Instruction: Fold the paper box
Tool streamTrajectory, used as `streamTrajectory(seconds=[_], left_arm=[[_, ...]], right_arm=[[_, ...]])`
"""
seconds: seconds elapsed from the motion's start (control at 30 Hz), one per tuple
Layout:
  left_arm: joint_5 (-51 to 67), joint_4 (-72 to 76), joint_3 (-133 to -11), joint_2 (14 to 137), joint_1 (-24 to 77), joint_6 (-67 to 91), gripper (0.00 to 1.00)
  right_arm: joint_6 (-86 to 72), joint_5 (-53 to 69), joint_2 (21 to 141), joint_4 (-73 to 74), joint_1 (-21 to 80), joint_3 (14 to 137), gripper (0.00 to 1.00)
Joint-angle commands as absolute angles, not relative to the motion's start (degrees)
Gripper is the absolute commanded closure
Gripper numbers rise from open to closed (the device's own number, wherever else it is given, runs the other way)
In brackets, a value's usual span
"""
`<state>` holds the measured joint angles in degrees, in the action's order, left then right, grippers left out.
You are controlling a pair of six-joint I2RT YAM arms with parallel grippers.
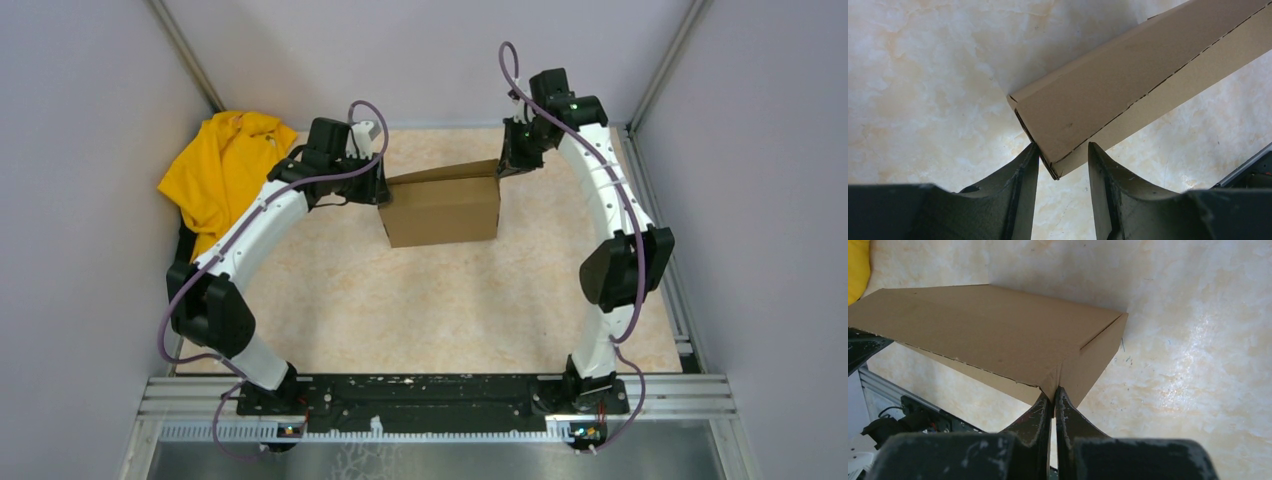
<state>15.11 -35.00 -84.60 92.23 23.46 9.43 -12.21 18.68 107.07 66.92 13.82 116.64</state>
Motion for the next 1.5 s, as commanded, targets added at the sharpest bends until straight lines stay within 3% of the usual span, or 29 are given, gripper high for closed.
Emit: streamTrajectory(seconds=[0.0, 0.73, 1.1, 1.47], left_arm=[[20.4, -34.1, -82.7, 93.0, 25.0, 10.5, 0.53], [20.2, -32.2, -80.9, 93.9, 27.1, 12.0, 0.45], [18.5, -32.6, -80.6, 91.6, 27.2, 10.7, 0.34], [15.7, -32.9, -80.8, 90.6, 27.1, 9.9, 0.33]], right_arm=[[-14.8, 28.3, 106.4, 64.9, 15.3, 117.4, 1.00], [-17.3, 27.0, 102.5, 59.6, 15.2, 109.2, 1.00], [-15.9, 26.4, 102.6, 61.3, 15.2, 109.6, 1.00], [-14.8, 23.5, 101.8, 61.0, 15.2, 107.2, 1.00]])
